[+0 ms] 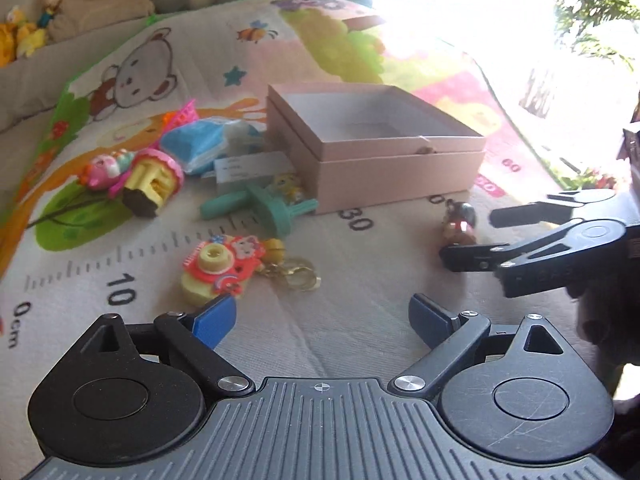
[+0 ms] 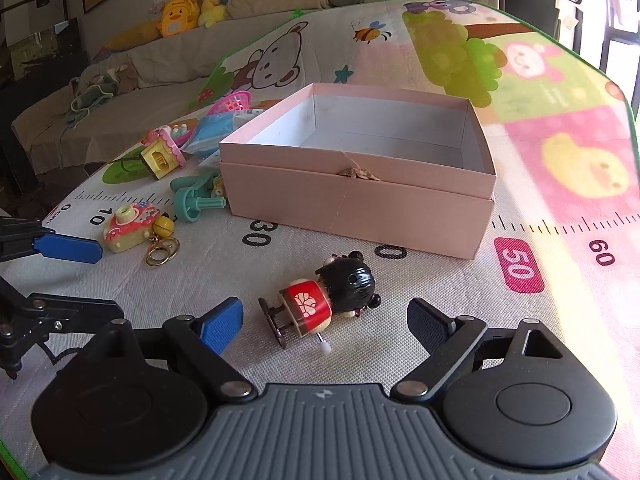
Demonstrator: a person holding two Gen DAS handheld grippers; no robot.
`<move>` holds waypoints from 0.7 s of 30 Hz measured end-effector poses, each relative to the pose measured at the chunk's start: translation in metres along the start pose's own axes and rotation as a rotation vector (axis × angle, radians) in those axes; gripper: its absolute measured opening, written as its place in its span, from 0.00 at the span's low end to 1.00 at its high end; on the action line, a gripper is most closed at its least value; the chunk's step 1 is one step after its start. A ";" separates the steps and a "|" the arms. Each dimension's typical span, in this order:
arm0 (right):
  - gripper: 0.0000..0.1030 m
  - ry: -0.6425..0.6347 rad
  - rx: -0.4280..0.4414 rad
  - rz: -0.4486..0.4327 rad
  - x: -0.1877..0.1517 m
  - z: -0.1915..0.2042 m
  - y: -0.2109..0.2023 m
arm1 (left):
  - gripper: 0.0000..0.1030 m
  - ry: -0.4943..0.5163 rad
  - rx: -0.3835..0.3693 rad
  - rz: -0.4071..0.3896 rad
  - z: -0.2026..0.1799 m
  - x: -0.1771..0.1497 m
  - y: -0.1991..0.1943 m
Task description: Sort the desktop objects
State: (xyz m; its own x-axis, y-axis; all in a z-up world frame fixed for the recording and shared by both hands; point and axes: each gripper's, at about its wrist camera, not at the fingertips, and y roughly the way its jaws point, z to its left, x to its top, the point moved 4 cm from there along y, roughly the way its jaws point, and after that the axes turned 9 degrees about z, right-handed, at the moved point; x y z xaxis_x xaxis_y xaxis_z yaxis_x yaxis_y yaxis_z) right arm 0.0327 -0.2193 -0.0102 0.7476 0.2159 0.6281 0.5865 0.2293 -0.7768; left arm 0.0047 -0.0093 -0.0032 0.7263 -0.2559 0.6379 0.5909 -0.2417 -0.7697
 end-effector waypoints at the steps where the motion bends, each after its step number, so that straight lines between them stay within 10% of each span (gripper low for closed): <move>1: 0.87 0.006 -0.002 -0.001 0.000 -0.001 0.000 | 0.94 -0.010 0.073 -0.008 0.005 0.003 0.003; 5: 0.87 0.023 -0.001 -0.005 -0.002 -0.005 -0.001 | 0.97 -0.078 0.162 -0.019 0.027 0.016 0.020; 11: 0.87 0.056 -0.005 -0.014 -0.002 -0.011 -0.006 | 0.97 -0.021 -0.087 0.015 0.003 0.012 0.024; 16: 0.87 0.043 -0.003 -0.016 -0.002 -0.010 -0.010 | 0.96 -0.041 0.080 0.019 0.002 0.009 0.032; 21: 0.87 0.065 0.031 -0.001 0.004 -0.002 -0.004 | 0.71 -0.131 0.128 0.025 0.013 0.020 0.038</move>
State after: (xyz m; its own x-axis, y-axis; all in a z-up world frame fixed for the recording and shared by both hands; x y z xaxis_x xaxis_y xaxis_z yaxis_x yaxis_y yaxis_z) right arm 0.0338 -0.2214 -0.0046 0.7661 0.1534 0.6242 0.5784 0.2592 -0.7735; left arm 0.0465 -0.0120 -0.0199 0.7761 -0.1347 0.6161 0.6056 -0.1136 -0.7876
